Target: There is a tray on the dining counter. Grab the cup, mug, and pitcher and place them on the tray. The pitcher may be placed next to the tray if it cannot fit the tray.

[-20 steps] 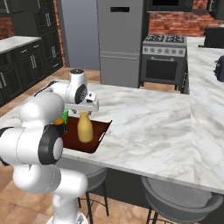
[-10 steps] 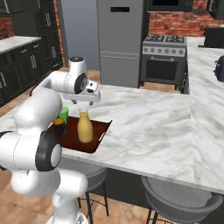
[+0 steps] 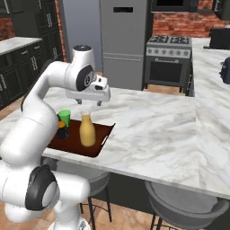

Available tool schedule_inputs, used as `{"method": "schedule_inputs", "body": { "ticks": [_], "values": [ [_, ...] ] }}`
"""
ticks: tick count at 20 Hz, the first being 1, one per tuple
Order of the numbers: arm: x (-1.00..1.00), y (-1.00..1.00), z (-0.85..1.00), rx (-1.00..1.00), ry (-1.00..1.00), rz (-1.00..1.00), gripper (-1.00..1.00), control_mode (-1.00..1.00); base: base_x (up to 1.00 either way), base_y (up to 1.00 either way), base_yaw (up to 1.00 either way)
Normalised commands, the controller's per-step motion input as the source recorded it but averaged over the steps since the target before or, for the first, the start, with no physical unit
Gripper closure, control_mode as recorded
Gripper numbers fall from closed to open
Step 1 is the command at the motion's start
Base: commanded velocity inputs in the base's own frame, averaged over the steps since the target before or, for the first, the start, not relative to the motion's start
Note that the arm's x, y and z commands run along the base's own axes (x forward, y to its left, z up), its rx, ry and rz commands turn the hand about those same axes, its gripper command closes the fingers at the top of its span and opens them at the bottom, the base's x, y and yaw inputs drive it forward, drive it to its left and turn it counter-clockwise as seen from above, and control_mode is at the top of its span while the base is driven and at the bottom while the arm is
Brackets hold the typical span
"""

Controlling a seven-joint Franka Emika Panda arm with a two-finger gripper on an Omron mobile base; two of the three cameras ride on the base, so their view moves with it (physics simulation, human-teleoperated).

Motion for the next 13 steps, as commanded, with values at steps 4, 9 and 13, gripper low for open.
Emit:
{"method": "schedule_inputs", "body": {
  "ticks": [4, 9, 13],
  "values": [
    [-1.00, -0.57, 0.24, 0.00, -0.03, -0.01, -1.00, -1.00, 0.00, 0.00, 0.00],
    [-1.00, -0.39, 0.18, 0.00, -0.01, -0.05, -1.00, -1.00, 0.00, 0.00, 0.00],
    [-1.00, -0.21, 0.19, 0.00, 0.00, -0.06, -1.00, -1.00, 0.00, 0.00, 0.00]
  ]
}}
